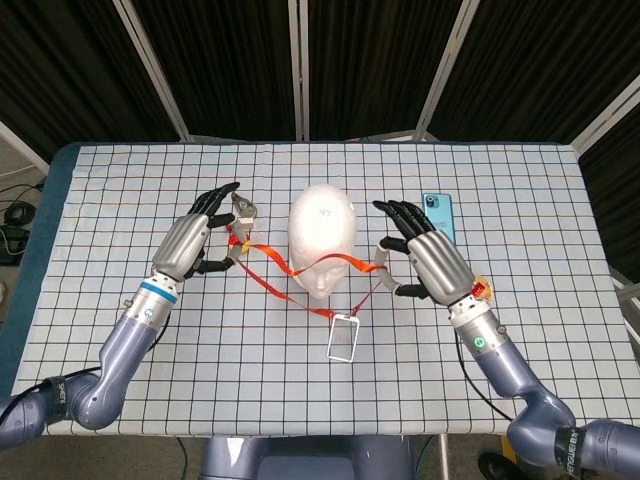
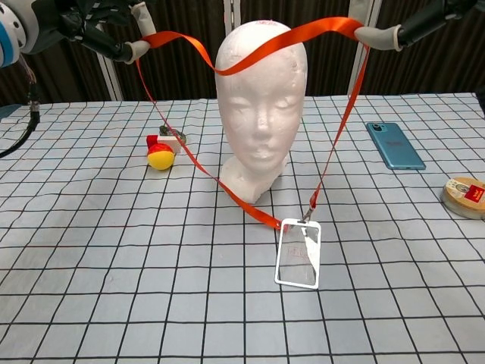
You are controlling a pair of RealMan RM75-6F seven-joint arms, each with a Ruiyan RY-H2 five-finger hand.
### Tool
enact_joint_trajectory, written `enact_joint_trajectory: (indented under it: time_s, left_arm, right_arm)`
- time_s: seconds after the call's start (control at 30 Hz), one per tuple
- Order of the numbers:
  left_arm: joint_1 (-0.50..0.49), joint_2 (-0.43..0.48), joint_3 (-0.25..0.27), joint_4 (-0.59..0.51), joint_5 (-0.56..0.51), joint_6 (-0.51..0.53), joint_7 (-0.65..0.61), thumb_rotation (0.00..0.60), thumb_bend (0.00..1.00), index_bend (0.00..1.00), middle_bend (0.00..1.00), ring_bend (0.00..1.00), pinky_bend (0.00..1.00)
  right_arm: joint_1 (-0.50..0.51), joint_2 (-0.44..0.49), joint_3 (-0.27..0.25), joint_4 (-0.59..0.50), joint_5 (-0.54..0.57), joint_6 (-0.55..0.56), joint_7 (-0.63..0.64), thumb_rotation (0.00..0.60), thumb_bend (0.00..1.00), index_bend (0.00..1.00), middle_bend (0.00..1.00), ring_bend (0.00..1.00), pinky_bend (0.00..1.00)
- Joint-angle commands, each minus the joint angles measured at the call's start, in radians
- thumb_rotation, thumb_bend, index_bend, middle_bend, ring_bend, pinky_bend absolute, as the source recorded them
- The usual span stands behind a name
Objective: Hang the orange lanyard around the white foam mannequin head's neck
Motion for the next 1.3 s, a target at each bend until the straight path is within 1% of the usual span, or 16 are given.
enact_joint_trajectory:
  time_s: [0.03, 0.27, 0.4, 0.53, 0.63, 0.8, 0.9, 1.13, 1.17, 1.23, 1.27, 1.3]
  left_arm:
    - [-0.028, -0.001, -0.026, 0.025, -0.040, -0.018, 0.024, 0.600, 0.50, 0.68, 0.00, 0.00, 0.00]
    - [-0.051, -0.010, -0.063, 0.069, -0.104, -0.030, 0.001, 0.600, 0.50, 0.69, 0.00, 0.00, 0.00]
    - [-0.069, -0.013, -0.075, 0.090, -0.135, -0.042, 0.008, 0.600, 0.50, 0.69, 0.00, 0.00, 0.00]
    - [-0.090, -0.023, -0.089, 0.112, -0.185, -0.054, 0.018, 0.600, 0.50, 0.68, 0.00, 0.00, 0.00]
    - [-0.117, -0.036, -0.106, 0.136, -0.243, -0.068, 0.032, 0.600, 0.50, 0.68, 0.00, 0.00, 0.00]
    - [-0.157, -0.052, -0.113, 0.177, -0.304, -0.097, 0.061, 0.600, 0.50, 0.67, 0.00, 0.00, 0.00]
    - [-0.177, -0.063, -0.117, 0.208, -0.335, -0.110, 0.067, 0.600, 0.50, 0.67, 0.00, 0.00, 0.00]
    - [-0.226, -0.098, -0.124, 0.317, -0.386, -0.151, 0.076, 0.600, 0.50, 0.64, 0.00, 0.00, 0.00]
    - [-0.233, -0.104, -0.123, 0.334, -0.395, -0.160, 0.077, 0.600, 0.50, 0.60, 0.00, 0.00, 0.00]
    - [-0.246, -0.116, -0.120, 0.368, -0.418, -0.185, 0.079, 0.600, 0.47, 0.38, 0.00, 0.00, 0.00]
    - [-0.251, -0.120, -0.118, 0.381, -0.424, -0.194, 0.080, 0.600, 0.38, 0.20, 0.00, 0.00, 0.00]
    - [-0.256, -0.125, -0.115, 0.396, -0.426, -0.203, 0.081, 0.600, 0.30, 0.10, 0.00, 0.00, 0.00]
  right_arm:
    - [0.011, 0.013, 0.034, -0.005, 0.048, -0.021, 0.015, 0.600, 0.46, 0.75, 0.06, 0.00, 0.00]
    - [0.027, 0.031, 0.084, -0.003, 0.137, -0.059, 0.059, 0.600, 0.46, 0.75, 0.06, 0.00, 0.00]
    - [0.044, 0.031, 0.104, 0.011, 0.186, -0.087, 0.066, 0.600, 0.46, 0.75, 0.06, 0.00, 0.00]
    - [0.073, 0.018, 0.119, 0.042, 0.224, -0.106, 0.031, 0.600, 0.46, 0.75, 0.06, 0.00, 0.00]
    - [0.111, 0.000, 0.137, 0.071, 0.286, -0.130, -0.017, 0.600, 0.46, 0.75, 0.06, 0.00, 0.00]
    - [0.164, -0.021, 0.139, 0.123, 0.354, -0.160, -0.109, 0.600, 0.46, 0.75, 0.06, 0.00, 0.00]
    - [0.191, -0.036, 0.147, 0.161, 0.402, -0.175, -0.142, 0.600, 0.46, 0.75, 0.06, 0.00, 0.00]
    - [0.259, -0.084, 0.156, 0.300, 0.513, -0.226, -0.202, 0.600, 0.46, 0.75, 0.07, 0.00, 0.00]
    - [0.267, -0.093, 0.156, 0.319, 0.523, -0.232, -0.206, 0.600, 0.46, 0.75, 0.07, 0.00, 0.00]
    - [0.283, -0.112, 0.154, 0.363, 0.541, -0.247, -0.213, 0.600, 0.45, 0.72, 0.06, 0.00, 0.00]
    - [0.288, -0.118, 0.154, 0.377, 0.546, -0.251, -0.215, 0.600, 0.42, 0.63, 0.05, 0.00, 0.00]
    - [0.293, -0.127, 0.154, 0.394, 0.552, -0.256, -0.216, 0.600, 0.34, 0.47, 0.03, 0.00, 0.00]
